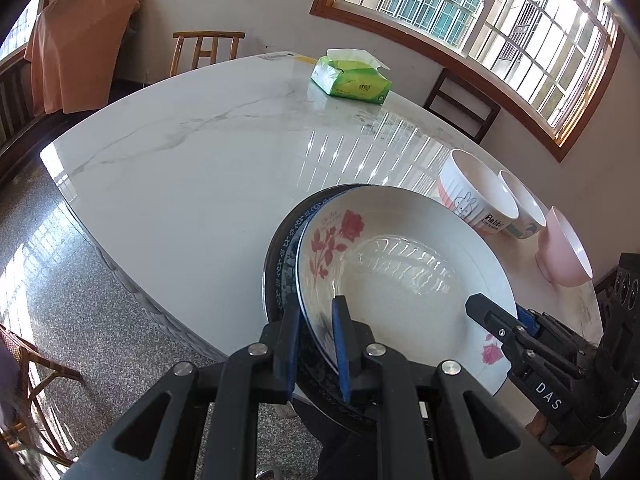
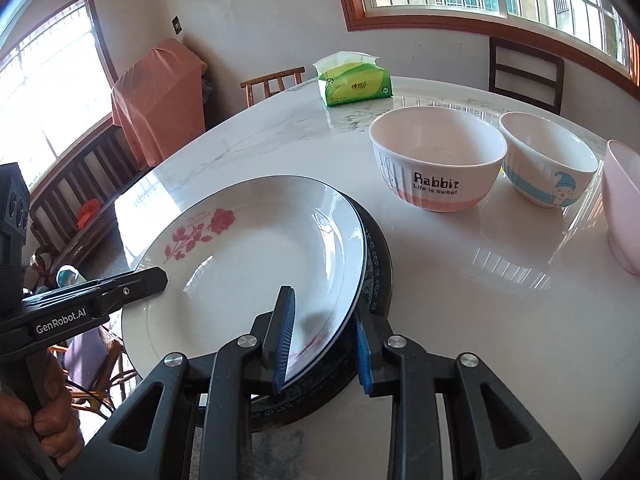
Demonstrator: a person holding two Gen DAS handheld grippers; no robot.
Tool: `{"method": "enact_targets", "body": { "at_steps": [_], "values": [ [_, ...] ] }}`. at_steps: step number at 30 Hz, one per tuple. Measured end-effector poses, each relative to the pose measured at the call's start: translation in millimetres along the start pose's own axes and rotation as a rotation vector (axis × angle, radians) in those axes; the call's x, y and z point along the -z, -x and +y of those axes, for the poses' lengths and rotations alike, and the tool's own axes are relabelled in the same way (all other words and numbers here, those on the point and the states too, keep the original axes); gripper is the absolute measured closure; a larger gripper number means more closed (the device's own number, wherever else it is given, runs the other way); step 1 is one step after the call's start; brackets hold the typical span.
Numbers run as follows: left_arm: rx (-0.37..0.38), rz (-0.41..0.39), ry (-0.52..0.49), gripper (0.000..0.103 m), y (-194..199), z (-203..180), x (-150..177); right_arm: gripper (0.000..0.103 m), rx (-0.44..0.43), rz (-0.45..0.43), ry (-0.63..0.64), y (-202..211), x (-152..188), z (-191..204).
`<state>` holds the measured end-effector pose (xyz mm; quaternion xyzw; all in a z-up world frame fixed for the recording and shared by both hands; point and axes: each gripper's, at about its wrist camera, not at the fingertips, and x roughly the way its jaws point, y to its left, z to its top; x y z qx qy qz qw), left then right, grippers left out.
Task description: Organize plates and bowls
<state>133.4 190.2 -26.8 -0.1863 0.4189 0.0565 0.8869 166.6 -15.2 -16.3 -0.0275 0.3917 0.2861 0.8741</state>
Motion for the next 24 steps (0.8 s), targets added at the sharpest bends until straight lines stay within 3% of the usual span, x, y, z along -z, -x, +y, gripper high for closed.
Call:
{"method": "enact_targets", "body": {
  "at_steps": [13, 14, 15, 17, 20, 24],
  "values": [
    [-0.037, -0.025, -0.026, 0.087, 3, -2, 2, 0.063, 0.146, -0.048, 0.187, -5, 5, 22],
    [-0.052, -0.036, -0.033, 0.087, 5, -3, 3, 0.052, 0.163, -0.064, 0.213, -3, 6, 26],
    [-0.075, -0.055, -0.045, 0.087, 7, -4, 3, 0.030, 0.199, -0.085, 0.243, -1, 7, 30],
    [-0.093, -0.085, -0.064, 0.087, 13, -6, 2, 0.016, 0.232, -0.148, 0.296, 7, 10, 39],
    [-0.098, -0.099, -0.068, 0.087, 17, -7, 0, 0.016, 0.248, -0.201, 0.291, 18, 9, 40],
    [-0.100, -0.115, -0.088, 0.087, 24, -12, 1, 0.016, 0.262, -0.283, 0.156, 40, 4, 10]
  ]
}}
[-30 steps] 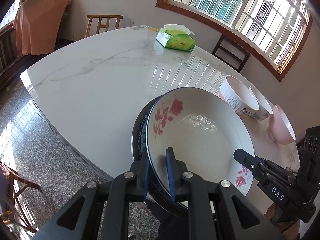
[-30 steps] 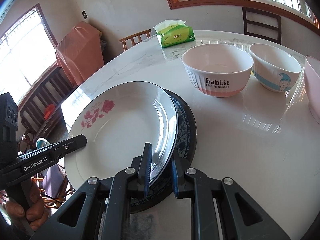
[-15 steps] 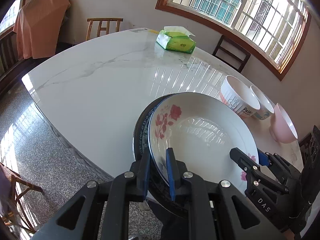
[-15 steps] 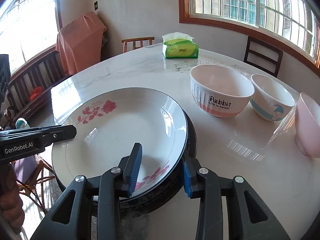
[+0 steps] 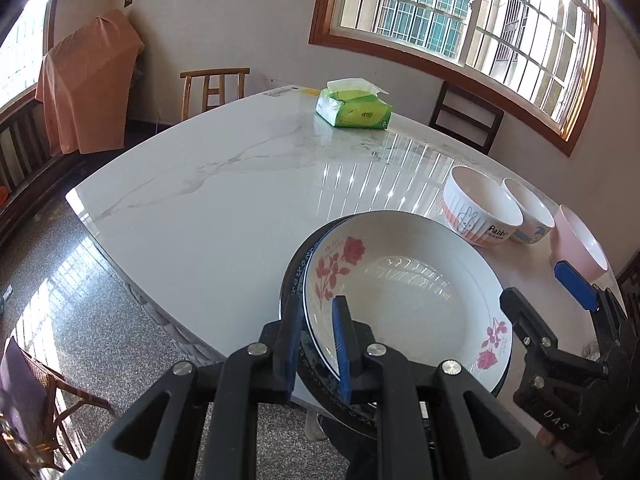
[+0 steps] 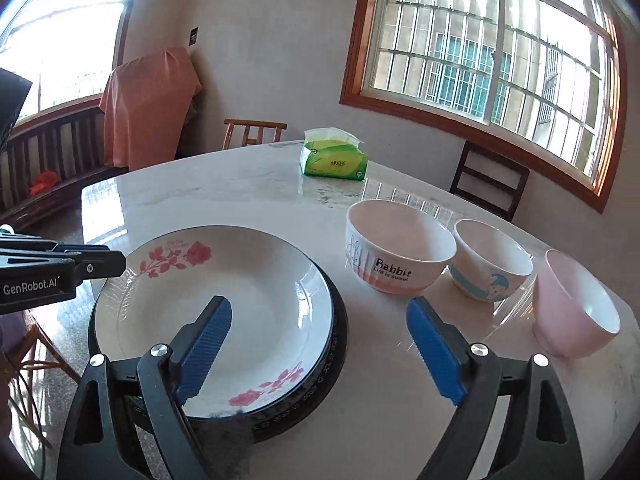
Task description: Organize plates and bowls
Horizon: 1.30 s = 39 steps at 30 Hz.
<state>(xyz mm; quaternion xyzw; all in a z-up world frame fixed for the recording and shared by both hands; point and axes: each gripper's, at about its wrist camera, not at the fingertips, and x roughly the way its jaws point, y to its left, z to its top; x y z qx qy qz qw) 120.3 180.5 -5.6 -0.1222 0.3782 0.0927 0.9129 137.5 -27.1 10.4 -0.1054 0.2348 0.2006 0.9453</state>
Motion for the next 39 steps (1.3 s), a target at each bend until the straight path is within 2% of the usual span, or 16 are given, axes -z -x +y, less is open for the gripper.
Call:
{"method": "enact_targets", "body": {
  "at_steps": [3, 6, 10, 17, 21, 27, 31, 37, 39],
  "values": [
    [-0.008, -0.020, -0.024, 0.087, 6, -6, 0, 0.016, 0.076, -0.030, -0.070, 10, 5, -35],
    [-0.012, -0.035, -0.052, 0.082, 11, -17, 3, 0.016, 0.134, -0.018, -0.161, 18, 16, -76],
    [-0.018, -0.051, -0.102, 0.080, 16, -35, 7, 0.016, 0.229, 0.021, -0.234, 27, 36, -126],
    [-0.008, -0.066, -0.199, 0.077, 22, -75, 14, 0.016, 0.289, 0.070, -0.397, 46, 66, -201],
    [0.042, -0.043, -0.251, 0.077, 23, -103, 18, 0.016, 0.242, 0.073, -0.539, 53, 80, -235],
    [0.204, 0.049, -0.306, 0.077, 18, -153, 20, 0.019, 0.121, 0.056, -0.707, 61, 101, -261],
    [0.353, 0.153, -0.289, 0.077, 7, -186, 13, 0.022, 0.052, 0.044, -0.796, 64, 111, -274],
    [0.497, 0.239, -0.277, 0.077, -8, -237, -4, 0.022, -0.005, 0.019, -0.900, 72, 125, -288],
    [0.520, 0.262, -0.276, 0.077, -17, -254, -11, 0.022, -0.019, 0.013, -0.917, 72, 128, -291]
  ]
}}
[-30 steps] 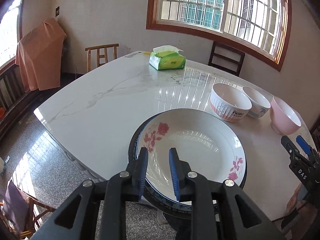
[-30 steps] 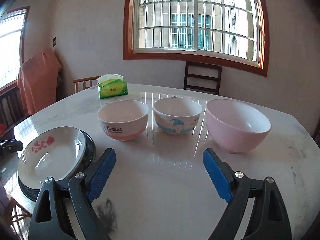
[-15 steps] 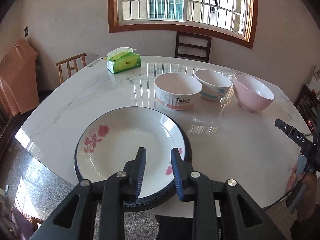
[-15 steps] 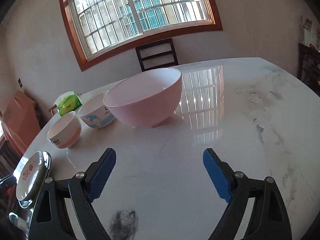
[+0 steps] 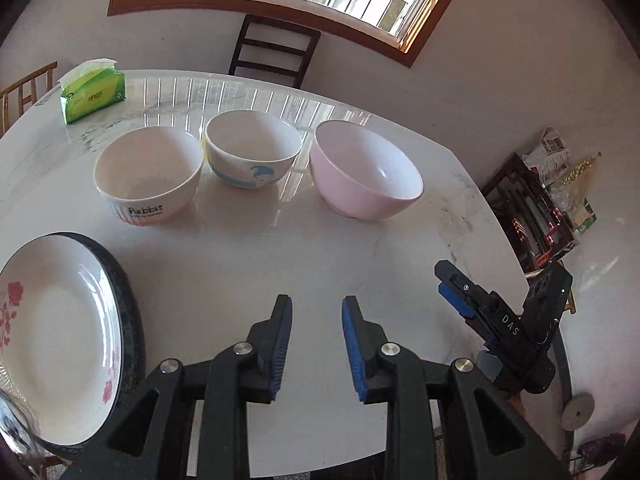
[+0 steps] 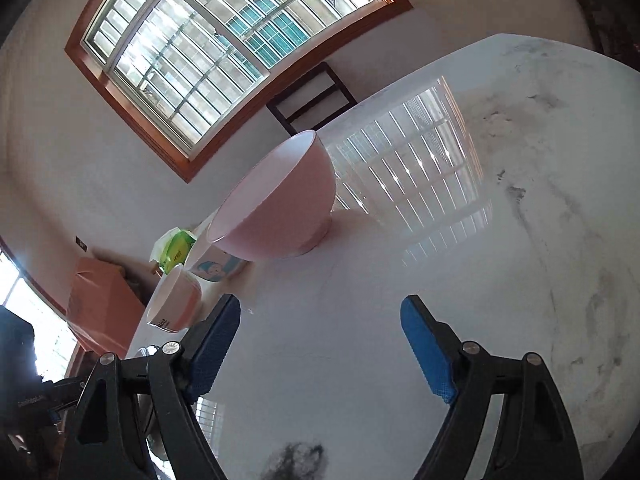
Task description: Organize plates and bowls
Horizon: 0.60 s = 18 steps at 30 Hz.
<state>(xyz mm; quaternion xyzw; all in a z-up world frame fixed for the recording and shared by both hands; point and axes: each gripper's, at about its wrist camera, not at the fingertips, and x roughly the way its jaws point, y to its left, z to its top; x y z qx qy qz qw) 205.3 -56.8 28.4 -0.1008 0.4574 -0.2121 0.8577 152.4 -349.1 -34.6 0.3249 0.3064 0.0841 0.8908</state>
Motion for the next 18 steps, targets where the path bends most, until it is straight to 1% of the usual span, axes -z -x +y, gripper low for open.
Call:
{"method": "enact_targets", "body": {
  "at_steps": [4, 6, 8, 9, 10, 12, 15, 18],
  "values": [
    [0.047, 0.026, 0.027, 0.077, -24, -5, -28, 0.022, -0.019, 0.006, -0.020, 0, 0, -3],
    [0.096, 0.036, 0.080, 0.077, -34, -2, -43, 0.022, -0.016, 0.013, -0.022, -1, 0, -3],
    [0.139, 0.043, 0.120, 0.077, -42, 0, -59, 0.022, -0.008, 0.040, -0.026, -5, -1, -4],
    [0.145, 0.048, 0.130, 0.076, -46, 0, -66, 0.026, -0.002, 0.060, -0.024, -7, -4, -4],
    [0.148, 0.055, 0.134, 0.076, -51, -1, -73, 0.029, 0.009, 0.081, -0.016, -10, -7, -5],
    [0.142, 0.067, 0.135, 0.076, -60, -3, -86, 0.041, 0.013, 0.092, -0.008, -9, -21, -4],
    [0.142, 0.082, 0.151, 0.076, -72, -5, -101, 0.042, 0.033, 0.054, 0.022, 1, -55, 0],
    [0.104, 0.075, 0.147, 0.076, -81, -6, -112, 0.042, 0.041, 0.069, 0.060, 0, -88, 11]
  ]
}}
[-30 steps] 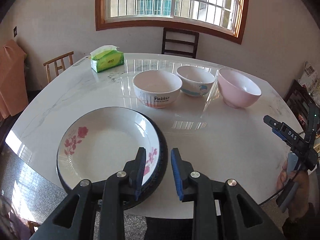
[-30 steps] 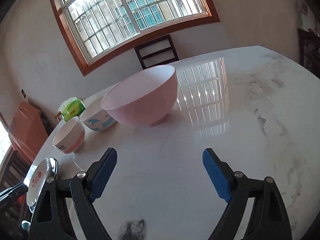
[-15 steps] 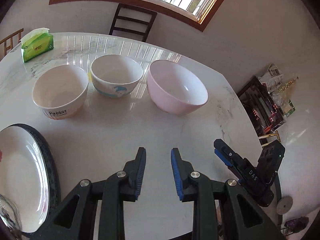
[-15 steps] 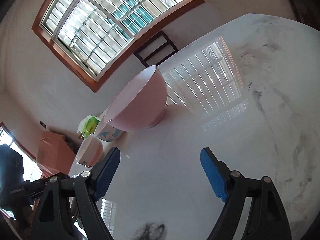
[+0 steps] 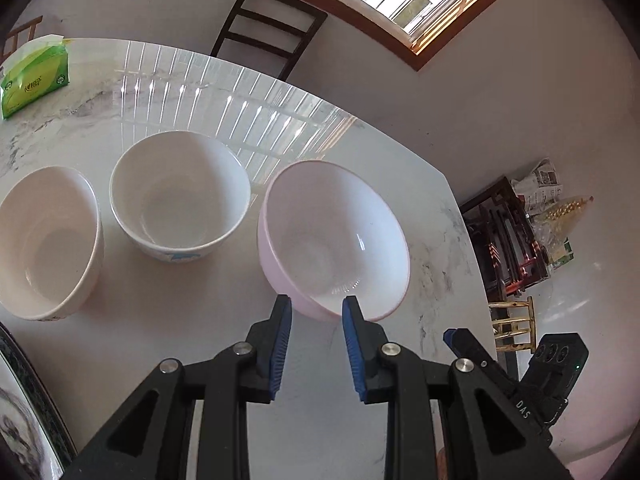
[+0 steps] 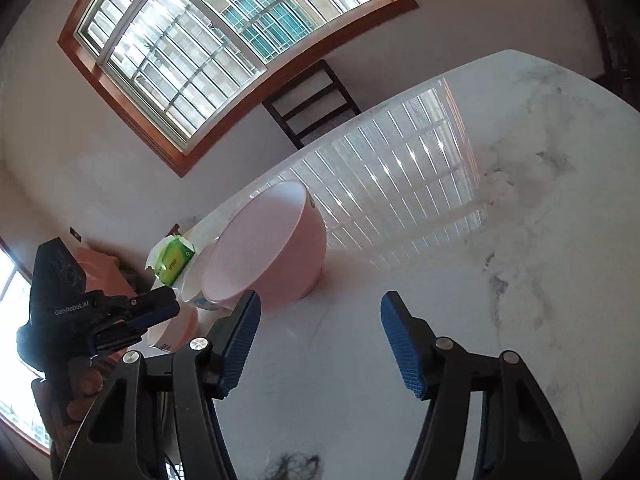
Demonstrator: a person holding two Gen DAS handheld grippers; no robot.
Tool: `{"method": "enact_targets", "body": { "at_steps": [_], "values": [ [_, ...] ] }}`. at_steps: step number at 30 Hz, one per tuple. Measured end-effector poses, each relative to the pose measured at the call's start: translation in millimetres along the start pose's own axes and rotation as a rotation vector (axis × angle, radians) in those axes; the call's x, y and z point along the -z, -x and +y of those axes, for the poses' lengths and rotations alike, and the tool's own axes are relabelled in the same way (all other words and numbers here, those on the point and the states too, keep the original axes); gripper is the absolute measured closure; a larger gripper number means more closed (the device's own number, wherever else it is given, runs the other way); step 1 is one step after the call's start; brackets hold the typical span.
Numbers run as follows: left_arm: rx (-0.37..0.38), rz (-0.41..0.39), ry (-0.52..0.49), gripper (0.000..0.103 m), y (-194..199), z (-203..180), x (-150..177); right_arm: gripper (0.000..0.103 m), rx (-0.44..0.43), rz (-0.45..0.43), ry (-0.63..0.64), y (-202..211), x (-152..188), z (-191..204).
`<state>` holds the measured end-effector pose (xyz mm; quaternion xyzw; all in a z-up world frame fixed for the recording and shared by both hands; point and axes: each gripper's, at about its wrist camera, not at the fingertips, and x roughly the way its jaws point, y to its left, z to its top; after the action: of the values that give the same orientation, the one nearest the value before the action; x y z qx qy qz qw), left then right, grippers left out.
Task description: Organize plates and bowls
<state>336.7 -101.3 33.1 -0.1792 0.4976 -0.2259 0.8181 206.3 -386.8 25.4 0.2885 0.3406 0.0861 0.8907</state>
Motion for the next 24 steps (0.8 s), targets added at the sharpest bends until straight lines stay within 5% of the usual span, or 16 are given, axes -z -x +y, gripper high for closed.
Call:
{"method": "enact_targets", "body": {
  "at_steps": [9, 20, 24],
  "values": [
    [-0.044, 0.042, 0.044, 0.076, -23, 10, -18, 0.041, 0.101, 0.100, 0.078, -41, -55, 14],
    [-0.078, 0.047, 0.103, 0.076, -46, 14, -24, 0.042, 0.216, 0.216, 0.154, -94, -68, 28],
    [-0.089, 0.043, 0.127, 0.076, -53, 19, -25, 0.052, 0.239, 0.260, 0.160, -109, -69, 27]
  ]
}}
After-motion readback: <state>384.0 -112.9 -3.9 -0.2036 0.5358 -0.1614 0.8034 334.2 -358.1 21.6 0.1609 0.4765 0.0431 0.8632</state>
